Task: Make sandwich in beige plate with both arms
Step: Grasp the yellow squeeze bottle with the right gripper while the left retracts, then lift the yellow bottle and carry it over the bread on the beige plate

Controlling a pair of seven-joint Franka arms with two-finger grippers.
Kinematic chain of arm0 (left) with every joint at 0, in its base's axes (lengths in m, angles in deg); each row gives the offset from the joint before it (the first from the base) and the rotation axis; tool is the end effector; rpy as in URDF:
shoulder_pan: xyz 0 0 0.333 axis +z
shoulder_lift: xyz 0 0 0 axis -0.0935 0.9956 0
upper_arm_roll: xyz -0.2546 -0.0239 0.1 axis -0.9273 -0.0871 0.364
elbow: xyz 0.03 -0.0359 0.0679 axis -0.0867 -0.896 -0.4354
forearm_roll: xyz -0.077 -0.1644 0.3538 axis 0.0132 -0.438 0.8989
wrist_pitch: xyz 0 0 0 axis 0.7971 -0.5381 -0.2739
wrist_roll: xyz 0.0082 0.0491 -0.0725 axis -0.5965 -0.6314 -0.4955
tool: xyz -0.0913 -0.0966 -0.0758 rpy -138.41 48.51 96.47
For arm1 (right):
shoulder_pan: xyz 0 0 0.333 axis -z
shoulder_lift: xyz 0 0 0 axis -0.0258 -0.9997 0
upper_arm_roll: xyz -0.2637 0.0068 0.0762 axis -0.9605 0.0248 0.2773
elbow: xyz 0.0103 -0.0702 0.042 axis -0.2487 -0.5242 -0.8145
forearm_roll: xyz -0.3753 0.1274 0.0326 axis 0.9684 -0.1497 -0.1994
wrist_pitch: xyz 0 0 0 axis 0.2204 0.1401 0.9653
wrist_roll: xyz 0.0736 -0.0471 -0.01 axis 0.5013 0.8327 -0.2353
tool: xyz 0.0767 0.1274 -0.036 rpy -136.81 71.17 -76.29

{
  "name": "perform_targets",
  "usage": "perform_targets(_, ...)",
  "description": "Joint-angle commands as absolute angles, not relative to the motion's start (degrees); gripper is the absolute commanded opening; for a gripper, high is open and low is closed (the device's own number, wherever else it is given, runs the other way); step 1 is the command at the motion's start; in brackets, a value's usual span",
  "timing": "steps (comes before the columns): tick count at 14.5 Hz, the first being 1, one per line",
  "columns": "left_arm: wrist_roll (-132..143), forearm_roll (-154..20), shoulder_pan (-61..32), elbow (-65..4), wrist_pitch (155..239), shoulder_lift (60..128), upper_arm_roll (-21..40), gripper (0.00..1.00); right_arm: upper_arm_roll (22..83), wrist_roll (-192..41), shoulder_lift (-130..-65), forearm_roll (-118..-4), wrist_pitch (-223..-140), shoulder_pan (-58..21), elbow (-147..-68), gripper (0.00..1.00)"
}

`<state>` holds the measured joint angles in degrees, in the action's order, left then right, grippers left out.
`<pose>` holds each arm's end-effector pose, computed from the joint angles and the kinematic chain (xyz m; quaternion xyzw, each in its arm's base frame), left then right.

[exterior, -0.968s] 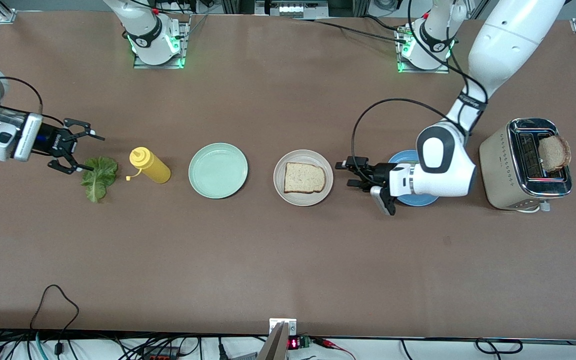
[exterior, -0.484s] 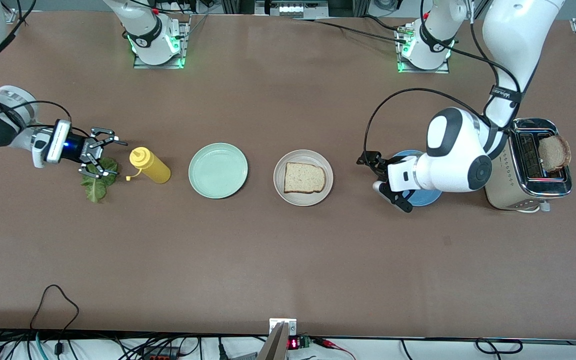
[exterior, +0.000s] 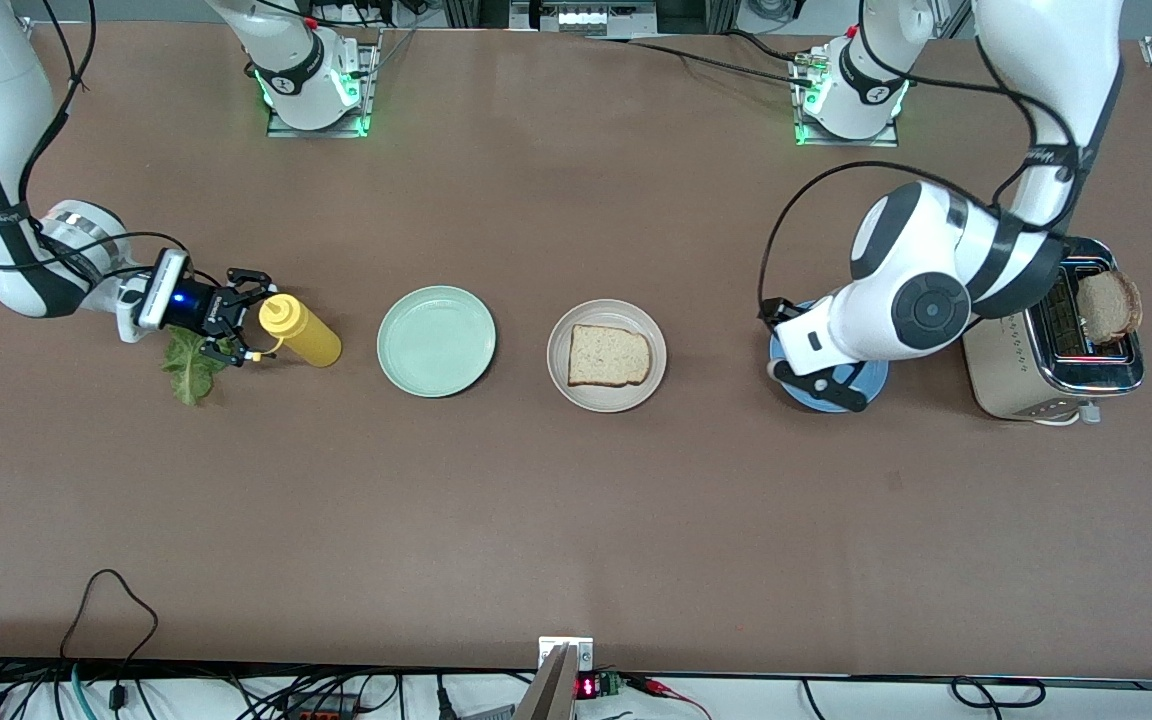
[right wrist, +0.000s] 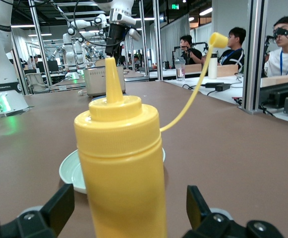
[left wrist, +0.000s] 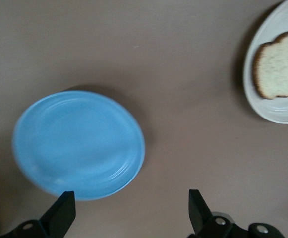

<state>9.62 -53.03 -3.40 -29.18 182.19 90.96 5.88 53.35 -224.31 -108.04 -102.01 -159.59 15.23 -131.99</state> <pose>0.5639 -0.1867 0.2691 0.9752 -0.1636 -0.1492 0.0043 0.4734 -0.0357 0.0782 -0.6097 -0.4677 -0.4781 0.4254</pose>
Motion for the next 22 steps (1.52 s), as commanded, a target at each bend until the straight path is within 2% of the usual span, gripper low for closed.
perform_targets(1, 5.88, -47.4, -3.52, -20.81, 171.1, 89.22, 6.07, 1.0, 53.13, -226.35, -108.79, -104.28, -158.57, 13.82, -131.15, 1.0)
perform_targets(4, 5.97, -45.62, -3.08, -9.2, 160.62, 89.3, 6.69, 1.0, 53.22, -227.93, -109.66, -106.31, -158.57, 12.41, -131.06, 1.0)
perform_targets(5, 5.54, -45.8, -3.08, -7.86, 159.99, 88.78, 7.56, 1.0, 53.22, -228.63, -110.28, -107.27, -158.57, 12.23, -131.06, 1.0)
perform_targets(8, 5.0, -49.81, -5.79, -9.5, 161.55, 81.69, 17.55, 1.0, 53.22, -229.16, -110.64, -108.16, -158.57, 11.18, -130.97, 1.0)
perform_targets(12, 5.44, -56.61, -7.73, -20.03, 169.09, 70.17, 26.36, 1.0, 53.22, -229.16, -110.64, -108.16, -158.57, 11.18, -130.97, 1.0)
perform_targets(13, 6.05, -56.52, -7.91, -23.37, 171.65, 67.62, 26.81, 1.0, 53.22, -229.25, -110.64, -108.16, -158.57, 11.18, -131.06, 0.91)
perform_targets(15, 10.69, -55.12, -7.83, -28.04, 172.81, 65.41, 26.82, 1.0, 53.22, -229.43, -110.55, -108.16, -158.57, 11.09, -130.97, 0.62)
perform_targets(17, 11.07, -54.77, -7.65, -27.89, 171.42, 65.75, 26.12, 1.0, 53.13, -229.34, -110.55, -108.16, -158.57, 10.48, -130.8, 0.46)
perform_targets(22, 11.77, -54.85, -7.65, -26.57, 170.53, 66.46, 26.03, 1.0, 52.96, -225.13, -109.06, -107.54, -159.71, 8.11, -128.87, 0.39)
